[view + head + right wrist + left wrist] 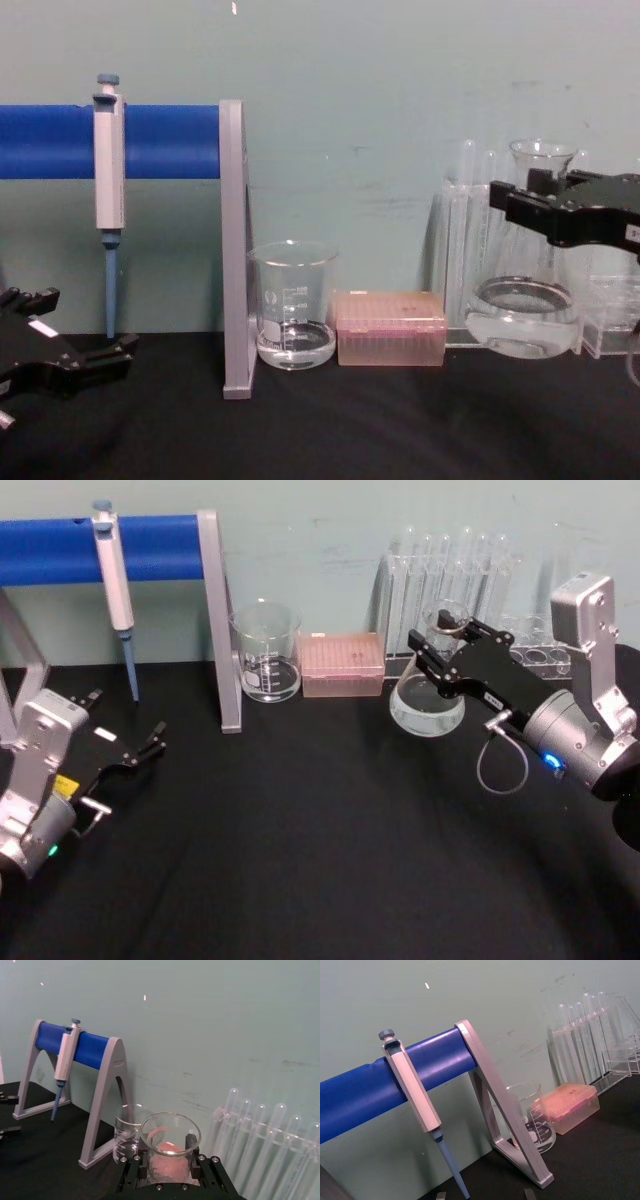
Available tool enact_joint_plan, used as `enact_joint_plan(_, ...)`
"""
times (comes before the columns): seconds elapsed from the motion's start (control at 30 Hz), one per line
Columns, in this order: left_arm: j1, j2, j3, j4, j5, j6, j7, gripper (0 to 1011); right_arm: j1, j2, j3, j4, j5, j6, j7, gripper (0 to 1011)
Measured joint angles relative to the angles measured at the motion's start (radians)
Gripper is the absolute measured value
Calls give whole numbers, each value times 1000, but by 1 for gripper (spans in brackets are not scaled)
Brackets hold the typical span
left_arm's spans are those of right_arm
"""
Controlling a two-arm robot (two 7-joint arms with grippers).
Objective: Grasp the erlenmeyer flask with one hand, shake it three times, then place it back.
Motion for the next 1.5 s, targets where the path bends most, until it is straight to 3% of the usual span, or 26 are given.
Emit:
enact_joint_plan(0.3, 0, 0, 0, 0, 0, 0, 0, 1001, -7, -12, 22, 0, -19, 7, -2, 458)
enact_joint_plan(0.6, 0, 0, 0, 0, 0, 0, 0, 1001, -9, -23, 13, -10, -23, 10, 23, 458)
enact_joint_plan(1.5, 0, 0, 0, 0, 0, 0, 0, 1001, -15, -31, -97, -70, 41, 22, 124, 458)
